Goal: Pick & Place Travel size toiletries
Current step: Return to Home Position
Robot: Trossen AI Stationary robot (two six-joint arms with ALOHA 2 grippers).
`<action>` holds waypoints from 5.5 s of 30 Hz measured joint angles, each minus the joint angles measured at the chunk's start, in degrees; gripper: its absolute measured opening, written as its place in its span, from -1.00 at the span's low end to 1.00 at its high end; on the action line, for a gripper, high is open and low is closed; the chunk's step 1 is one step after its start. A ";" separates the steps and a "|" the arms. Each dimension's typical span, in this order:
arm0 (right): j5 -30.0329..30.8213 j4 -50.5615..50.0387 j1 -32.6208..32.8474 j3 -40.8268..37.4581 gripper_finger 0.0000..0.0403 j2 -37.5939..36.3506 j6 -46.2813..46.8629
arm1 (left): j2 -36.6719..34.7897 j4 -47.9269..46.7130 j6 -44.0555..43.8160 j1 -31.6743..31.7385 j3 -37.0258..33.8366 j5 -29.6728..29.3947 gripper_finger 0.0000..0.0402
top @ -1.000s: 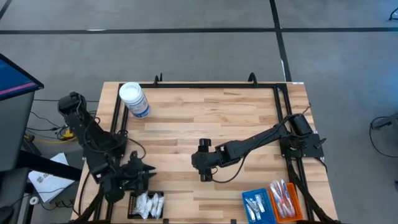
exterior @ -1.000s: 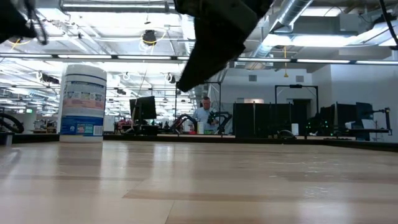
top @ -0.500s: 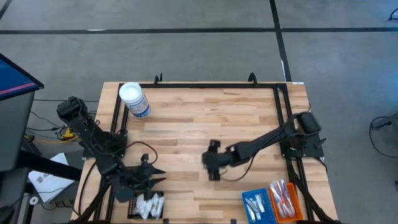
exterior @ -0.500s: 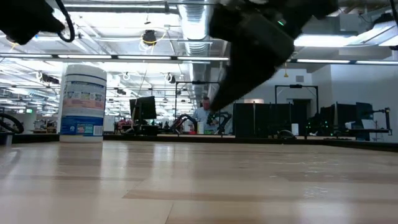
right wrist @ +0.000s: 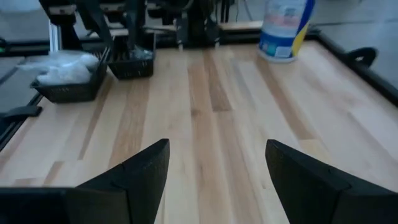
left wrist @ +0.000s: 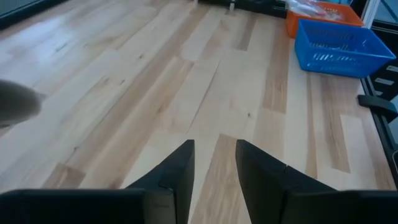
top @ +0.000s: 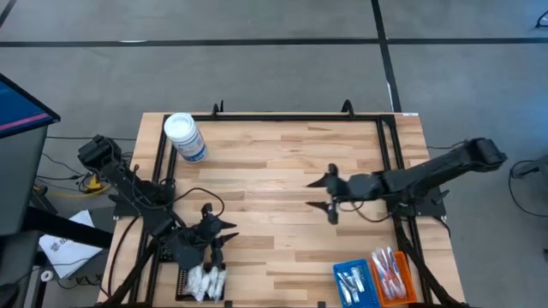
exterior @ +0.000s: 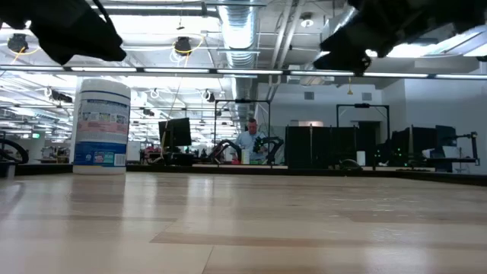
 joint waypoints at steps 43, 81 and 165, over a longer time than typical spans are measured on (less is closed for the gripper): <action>-4.44 5.59 -15.14 -31.92 0.29 -49.32 -5.08 | -0.02 3.24 3.63 0.51 0.00 -0.23 -0.45; -13.75 -8.81 -17.93 -32.26 0.29 -60.34 -0.91 | -0.02 3.53 5.72 0.84 0.00 -0.35 -0.43; -13.73 -8.70 -17.93 -32.33 0.29 -60.44 5.47 | -60.04 22.78 45.00 48.81 -39.98 51.59 -0.96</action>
